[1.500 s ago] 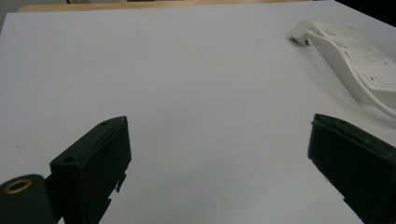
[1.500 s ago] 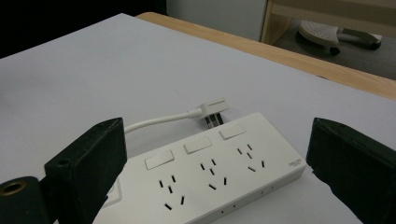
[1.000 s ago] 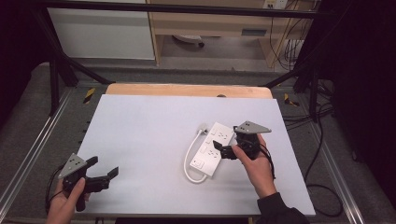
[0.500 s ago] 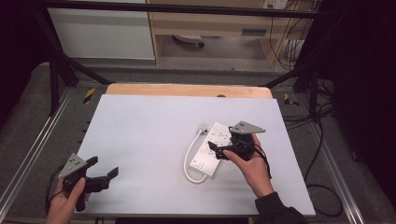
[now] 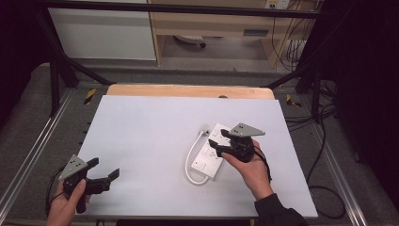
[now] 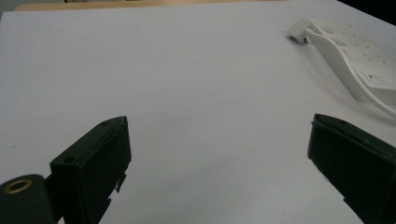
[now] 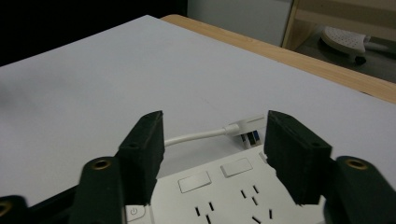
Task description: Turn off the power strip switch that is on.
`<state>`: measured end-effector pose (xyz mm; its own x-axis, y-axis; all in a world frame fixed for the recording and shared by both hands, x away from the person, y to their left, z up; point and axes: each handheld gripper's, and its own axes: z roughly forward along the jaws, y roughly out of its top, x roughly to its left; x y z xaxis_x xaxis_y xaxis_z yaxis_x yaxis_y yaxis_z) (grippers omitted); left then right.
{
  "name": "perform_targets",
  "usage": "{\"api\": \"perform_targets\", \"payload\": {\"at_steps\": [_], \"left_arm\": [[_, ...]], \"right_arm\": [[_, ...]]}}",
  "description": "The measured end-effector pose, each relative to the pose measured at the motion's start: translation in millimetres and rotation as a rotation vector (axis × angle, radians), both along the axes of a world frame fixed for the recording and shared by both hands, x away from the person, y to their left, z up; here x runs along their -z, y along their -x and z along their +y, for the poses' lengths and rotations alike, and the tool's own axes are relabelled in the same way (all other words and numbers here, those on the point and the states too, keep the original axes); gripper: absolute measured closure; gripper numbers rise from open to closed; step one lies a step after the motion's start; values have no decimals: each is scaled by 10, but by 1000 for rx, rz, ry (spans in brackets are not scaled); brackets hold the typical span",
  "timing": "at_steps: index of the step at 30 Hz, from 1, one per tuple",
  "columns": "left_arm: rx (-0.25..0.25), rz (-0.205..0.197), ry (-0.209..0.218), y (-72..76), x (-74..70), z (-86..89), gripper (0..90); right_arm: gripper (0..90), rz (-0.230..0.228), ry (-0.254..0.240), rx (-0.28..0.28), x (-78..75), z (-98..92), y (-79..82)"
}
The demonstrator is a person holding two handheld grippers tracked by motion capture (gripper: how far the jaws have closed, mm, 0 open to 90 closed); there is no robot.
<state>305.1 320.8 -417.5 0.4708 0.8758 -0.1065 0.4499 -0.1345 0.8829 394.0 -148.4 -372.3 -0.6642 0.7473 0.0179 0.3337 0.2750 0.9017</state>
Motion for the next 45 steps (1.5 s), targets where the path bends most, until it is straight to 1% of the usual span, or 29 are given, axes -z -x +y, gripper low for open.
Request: {"api": "perform_targets", "payload": {"at_steps": [4,7,10,11,12,15,16,25,34,36,41,45], "left_arm": [[0,0,0,0,0,1,58],[0,-1,-1,0,0,2,58],[0,0,-1,-1,1,3,58],[1,3,0,0,1,2,58],[1,2,1,0,1,1,58],[2,4,0,0,2,-1,58],[2,4,0,0,3,-1,58],[3,4,-2,-3,6,-4,59],[2,5,0,-3,7,-4,60],[1,5,0,-3,7,-2,59],[4,6,-1,-1,5,-1,59],[3,6,0,-1,5,-1,59]], "right_arm": [[528,-13,15,-5,12,43,-1],[612,-20,16,-5,19,69,-1],[695,-28,14,-17,35,91,0],[739,-29,13,-32,49,109,3],[739,-29,13,-32,49,109,3],[800,-41,19,-37,69,129,10],[819,-43,13,-37,80,132,11],[861,-45,25,-55,132,150,21],[887,-14,44,-75,219,181,21],[893,-13,48,-80,230,187,19],[900,-7,54,-76,243,193,17],[900,6,52,-70,267,185,11]]}}
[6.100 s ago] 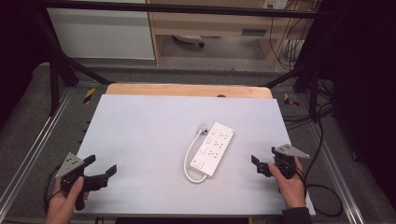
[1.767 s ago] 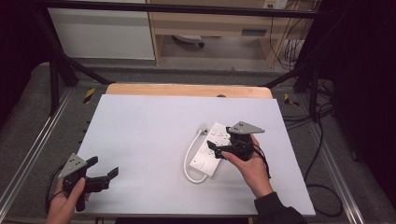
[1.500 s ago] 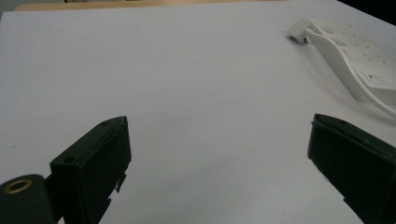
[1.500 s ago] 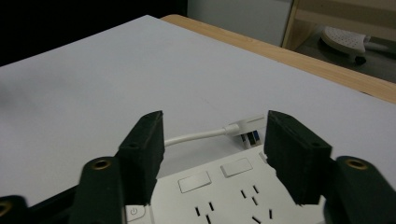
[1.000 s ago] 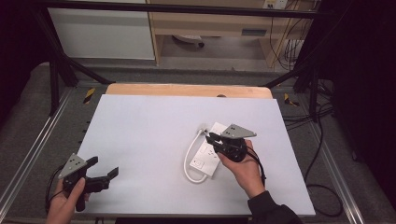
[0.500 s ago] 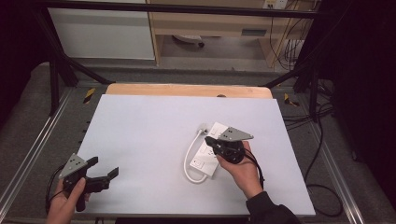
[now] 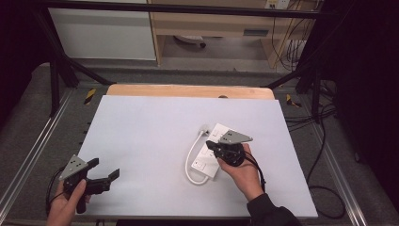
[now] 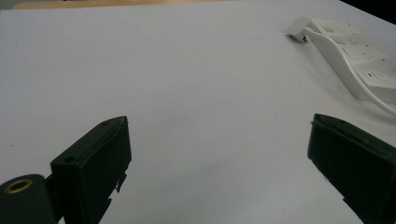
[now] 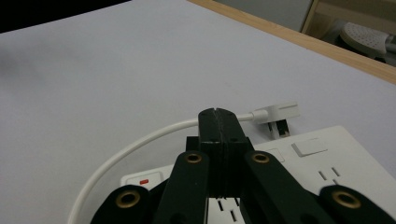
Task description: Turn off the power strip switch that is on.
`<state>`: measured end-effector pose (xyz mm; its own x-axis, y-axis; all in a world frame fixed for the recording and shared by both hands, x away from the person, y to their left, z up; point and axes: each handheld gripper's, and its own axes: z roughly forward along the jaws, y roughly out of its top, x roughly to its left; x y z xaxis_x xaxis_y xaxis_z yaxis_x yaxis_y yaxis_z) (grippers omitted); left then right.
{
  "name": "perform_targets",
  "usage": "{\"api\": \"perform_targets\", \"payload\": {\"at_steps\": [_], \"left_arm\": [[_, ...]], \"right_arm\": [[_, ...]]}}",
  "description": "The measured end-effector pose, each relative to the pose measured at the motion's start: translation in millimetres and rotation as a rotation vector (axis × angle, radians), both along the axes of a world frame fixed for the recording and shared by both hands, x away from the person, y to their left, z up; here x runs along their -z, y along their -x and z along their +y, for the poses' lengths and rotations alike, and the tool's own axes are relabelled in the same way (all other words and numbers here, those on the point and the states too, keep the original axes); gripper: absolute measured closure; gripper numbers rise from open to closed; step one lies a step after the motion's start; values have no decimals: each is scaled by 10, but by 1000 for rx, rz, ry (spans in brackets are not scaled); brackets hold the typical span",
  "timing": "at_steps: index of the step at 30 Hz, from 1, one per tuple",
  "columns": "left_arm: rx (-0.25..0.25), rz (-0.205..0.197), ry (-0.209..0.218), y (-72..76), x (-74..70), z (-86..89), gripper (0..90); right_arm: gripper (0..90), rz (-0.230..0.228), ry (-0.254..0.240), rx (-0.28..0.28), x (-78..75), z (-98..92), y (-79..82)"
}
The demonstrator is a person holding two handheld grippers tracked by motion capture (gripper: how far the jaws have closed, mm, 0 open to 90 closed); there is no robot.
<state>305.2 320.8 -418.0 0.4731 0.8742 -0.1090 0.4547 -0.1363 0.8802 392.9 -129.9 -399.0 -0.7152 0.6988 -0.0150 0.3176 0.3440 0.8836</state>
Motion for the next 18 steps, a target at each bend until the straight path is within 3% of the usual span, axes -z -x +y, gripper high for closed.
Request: {"api": "perform_targets", "payload": {"at_steps": [18], "left_arm": [[0,1,0,0,0,4,59]], "right_arm": [[900,52,24,-2,131,33,-15]]}}
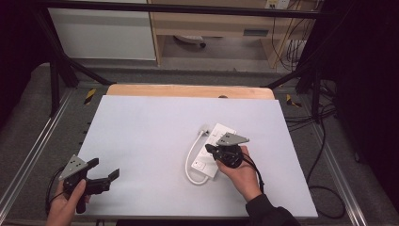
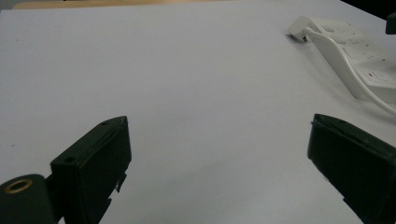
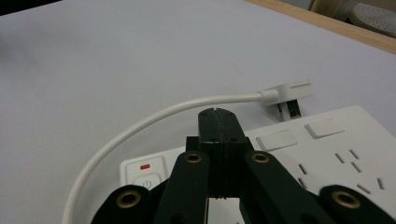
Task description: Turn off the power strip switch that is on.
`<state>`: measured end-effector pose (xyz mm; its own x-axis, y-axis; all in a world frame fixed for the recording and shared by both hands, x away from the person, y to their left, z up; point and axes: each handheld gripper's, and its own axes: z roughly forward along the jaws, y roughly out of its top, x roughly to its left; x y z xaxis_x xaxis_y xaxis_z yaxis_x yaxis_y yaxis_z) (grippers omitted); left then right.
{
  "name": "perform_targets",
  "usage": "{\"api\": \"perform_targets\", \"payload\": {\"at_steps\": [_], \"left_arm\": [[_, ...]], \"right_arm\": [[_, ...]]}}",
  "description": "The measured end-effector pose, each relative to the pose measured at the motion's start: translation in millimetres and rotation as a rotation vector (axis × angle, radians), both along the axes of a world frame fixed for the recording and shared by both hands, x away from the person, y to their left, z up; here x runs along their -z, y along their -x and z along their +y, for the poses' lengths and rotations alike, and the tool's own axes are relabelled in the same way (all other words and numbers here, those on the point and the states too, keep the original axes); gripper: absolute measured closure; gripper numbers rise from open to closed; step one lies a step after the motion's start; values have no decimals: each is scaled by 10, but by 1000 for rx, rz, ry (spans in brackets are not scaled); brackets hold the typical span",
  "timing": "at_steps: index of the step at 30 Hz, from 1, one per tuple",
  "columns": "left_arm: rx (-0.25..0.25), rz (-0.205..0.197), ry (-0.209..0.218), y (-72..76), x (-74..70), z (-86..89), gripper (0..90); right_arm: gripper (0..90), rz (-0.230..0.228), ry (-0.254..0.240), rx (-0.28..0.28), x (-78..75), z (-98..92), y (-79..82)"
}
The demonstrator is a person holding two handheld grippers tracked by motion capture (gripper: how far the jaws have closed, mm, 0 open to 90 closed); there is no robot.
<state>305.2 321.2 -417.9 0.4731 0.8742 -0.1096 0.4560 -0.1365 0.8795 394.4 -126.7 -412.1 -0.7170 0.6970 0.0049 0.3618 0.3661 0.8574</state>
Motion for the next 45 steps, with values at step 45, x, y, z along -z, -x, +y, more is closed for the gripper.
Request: {"api": "perform_targets", "payload": {"at_steps": [45], "left_arm": [[11,-3,-2,-2,-3,1,60]], "right_arm": [[900,59,49,10,258,101,-84]]}}
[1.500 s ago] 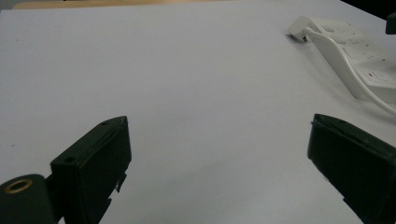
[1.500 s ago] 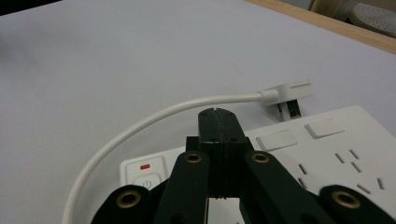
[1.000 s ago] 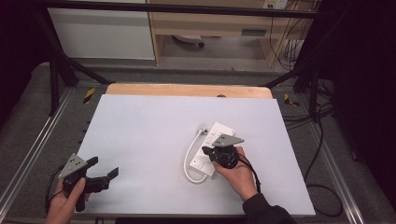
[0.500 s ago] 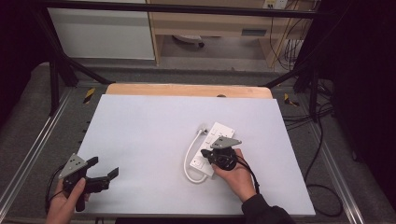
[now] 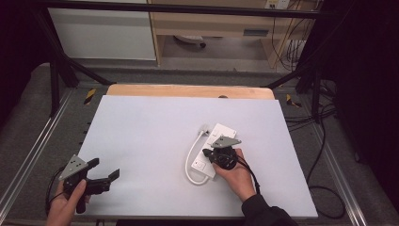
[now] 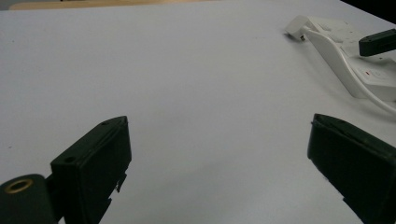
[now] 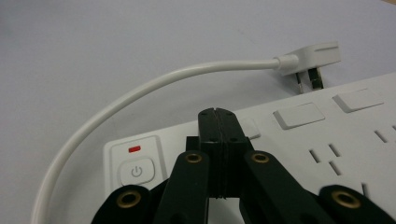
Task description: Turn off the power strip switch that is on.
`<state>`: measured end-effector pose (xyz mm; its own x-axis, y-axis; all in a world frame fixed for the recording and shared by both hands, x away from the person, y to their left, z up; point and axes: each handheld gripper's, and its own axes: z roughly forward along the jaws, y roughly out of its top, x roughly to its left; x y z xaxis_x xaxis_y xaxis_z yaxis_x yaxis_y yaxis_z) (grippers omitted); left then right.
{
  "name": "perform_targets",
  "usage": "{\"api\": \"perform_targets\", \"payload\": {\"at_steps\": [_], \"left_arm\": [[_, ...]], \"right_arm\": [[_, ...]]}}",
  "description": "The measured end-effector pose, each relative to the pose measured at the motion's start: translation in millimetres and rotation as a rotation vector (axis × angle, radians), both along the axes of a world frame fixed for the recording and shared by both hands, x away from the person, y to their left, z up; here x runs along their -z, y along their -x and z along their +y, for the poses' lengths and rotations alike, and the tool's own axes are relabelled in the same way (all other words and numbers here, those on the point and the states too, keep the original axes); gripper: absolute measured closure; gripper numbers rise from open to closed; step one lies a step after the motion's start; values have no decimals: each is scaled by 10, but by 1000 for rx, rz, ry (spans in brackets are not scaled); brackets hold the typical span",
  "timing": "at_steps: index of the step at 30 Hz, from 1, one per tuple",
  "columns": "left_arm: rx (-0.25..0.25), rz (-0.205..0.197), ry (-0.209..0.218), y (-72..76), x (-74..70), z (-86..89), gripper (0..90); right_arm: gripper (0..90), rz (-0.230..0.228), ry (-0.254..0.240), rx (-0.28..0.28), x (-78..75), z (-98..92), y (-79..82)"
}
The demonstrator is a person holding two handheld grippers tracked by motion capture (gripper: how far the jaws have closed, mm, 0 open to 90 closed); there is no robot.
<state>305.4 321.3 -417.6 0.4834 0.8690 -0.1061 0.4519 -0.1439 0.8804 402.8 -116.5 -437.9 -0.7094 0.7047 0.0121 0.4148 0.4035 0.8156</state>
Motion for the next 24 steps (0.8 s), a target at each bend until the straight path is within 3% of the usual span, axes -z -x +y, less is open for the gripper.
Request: {"api": "perform_targets", "payload": {"at_steps": [24], "left_arm": [[2,4,-1,0,4,-5,60]], "right_arm": [[900,-31,-11,66,1,-11,-197]]}}
